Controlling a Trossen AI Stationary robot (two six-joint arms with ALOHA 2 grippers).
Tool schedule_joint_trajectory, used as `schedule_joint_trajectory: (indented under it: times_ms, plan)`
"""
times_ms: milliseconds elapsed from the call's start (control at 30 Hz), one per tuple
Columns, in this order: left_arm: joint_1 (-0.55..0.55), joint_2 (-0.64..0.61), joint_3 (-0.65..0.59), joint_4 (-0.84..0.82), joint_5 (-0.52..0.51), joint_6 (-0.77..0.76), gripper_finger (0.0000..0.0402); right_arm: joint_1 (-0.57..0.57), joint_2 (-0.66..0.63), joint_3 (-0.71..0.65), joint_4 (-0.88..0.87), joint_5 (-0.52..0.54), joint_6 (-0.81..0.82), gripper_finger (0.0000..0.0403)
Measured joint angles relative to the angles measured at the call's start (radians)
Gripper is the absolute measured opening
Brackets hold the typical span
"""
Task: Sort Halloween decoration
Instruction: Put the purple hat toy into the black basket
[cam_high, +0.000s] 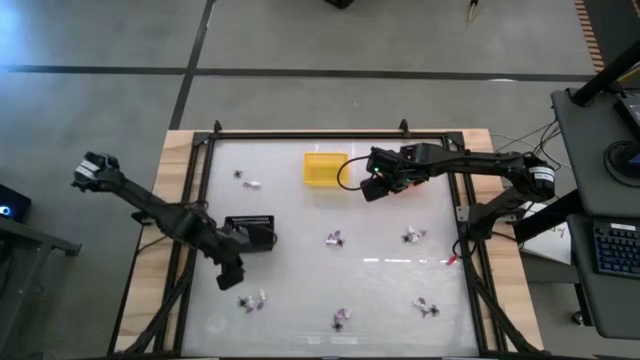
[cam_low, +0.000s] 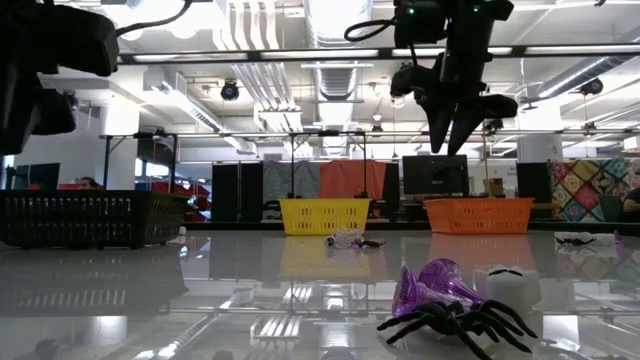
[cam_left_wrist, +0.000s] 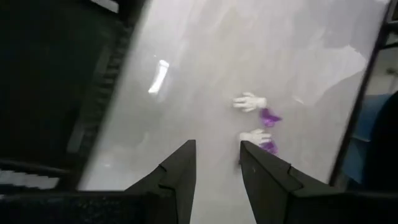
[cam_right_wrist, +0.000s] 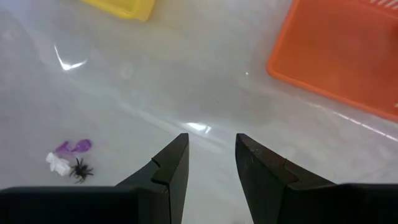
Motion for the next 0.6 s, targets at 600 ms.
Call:
schedule_joint_trajectory:
  times_ms: [600]
  plan:
    - [-0.195,0.377,0.057,0.378,-0.05,-0.35,0.0107,0.0,0.0,-0.002,-0.004,-0.001,-0.167,0.0123]
